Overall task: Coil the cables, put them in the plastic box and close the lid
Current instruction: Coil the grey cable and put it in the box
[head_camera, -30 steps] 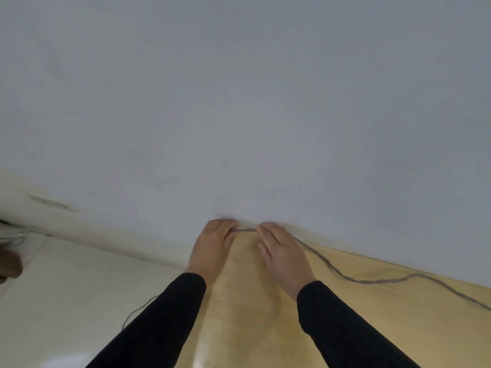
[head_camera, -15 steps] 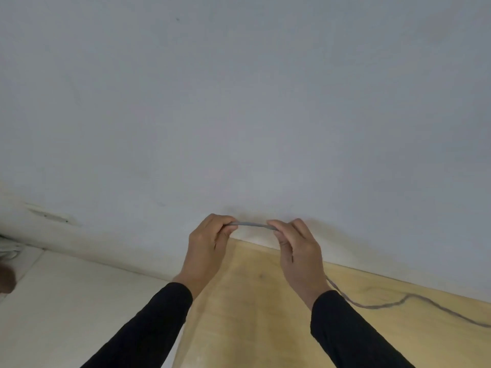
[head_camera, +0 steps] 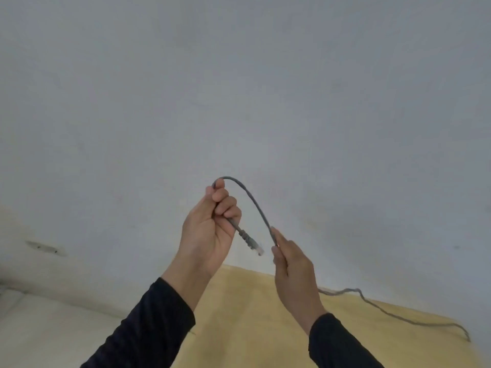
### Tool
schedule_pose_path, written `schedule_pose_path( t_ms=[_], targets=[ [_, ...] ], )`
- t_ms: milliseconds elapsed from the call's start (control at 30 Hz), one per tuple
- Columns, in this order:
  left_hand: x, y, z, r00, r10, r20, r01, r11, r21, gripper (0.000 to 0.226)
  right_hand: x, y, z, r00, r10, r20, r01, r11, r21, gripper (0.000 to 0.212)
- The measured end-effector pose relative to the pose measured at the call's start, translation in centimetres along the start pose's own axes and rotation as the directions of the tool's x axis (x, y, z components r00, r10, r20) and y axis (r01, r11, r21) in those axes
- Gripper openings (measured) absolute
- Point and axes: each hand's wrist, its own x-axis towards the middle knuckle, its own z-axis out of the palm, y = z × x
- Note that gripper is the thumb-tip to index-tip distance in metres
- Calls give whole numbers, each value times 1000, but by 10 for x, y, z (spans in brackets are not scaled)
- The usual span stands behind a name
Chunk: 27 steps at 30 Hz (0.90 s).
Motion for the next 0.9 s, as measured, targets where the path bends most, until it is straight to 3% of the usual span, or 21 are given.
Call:
schedule_pose_path(
  t_ms=[100,167,267,333,433,533,633,733,833,900],
  targets=[
    [-10,-15,36,996,89,-4,-89,995,41,23,-45,-2,-25,968,-126,217,144,987,-67,46],
    [-18,-30,50,984,178,17,-176,944,280,26,-64,-7,-47,938,-232,259,271,955,-123,48],
    [-37,-53,60,955,252,153,-281,619,734,30,-69,-23,-97,912,-347,221,391,898,-203,32],
    [-52,-68,65,950,192,247,-311,492,813,32,-65,-42,-131,906,-353,235,404,887,-224,29],
    [-74,-82,78,944,63,325,-311,506,805,34,-55,-67,-173,882,-370,294,429,886,-173,29],
    [-94,-89,89,907,-126,401,-314,432,846,34,-39,-86,-212,920,-342,190,360,931,-67,10],
    [-112,-88,97,829,-281,483,-317,475,821,36,-18,-97,-248,966,-209,153,196,976,96,12],
    [-118,-77,113,789,-318,525,-259,603,755,41,-2,-106,-264,961,-200,190,159,965,210,16],
    [-116,-62,134,767,-306,564,-138,780,611,42,10,-104,-256,979,-202,11,182,905,385,13],
    [-109,-52,146,767,-251,591,-70,882,465,41,12,-98,-239,987,-93,-128,140,886,442,15]
  ],
)
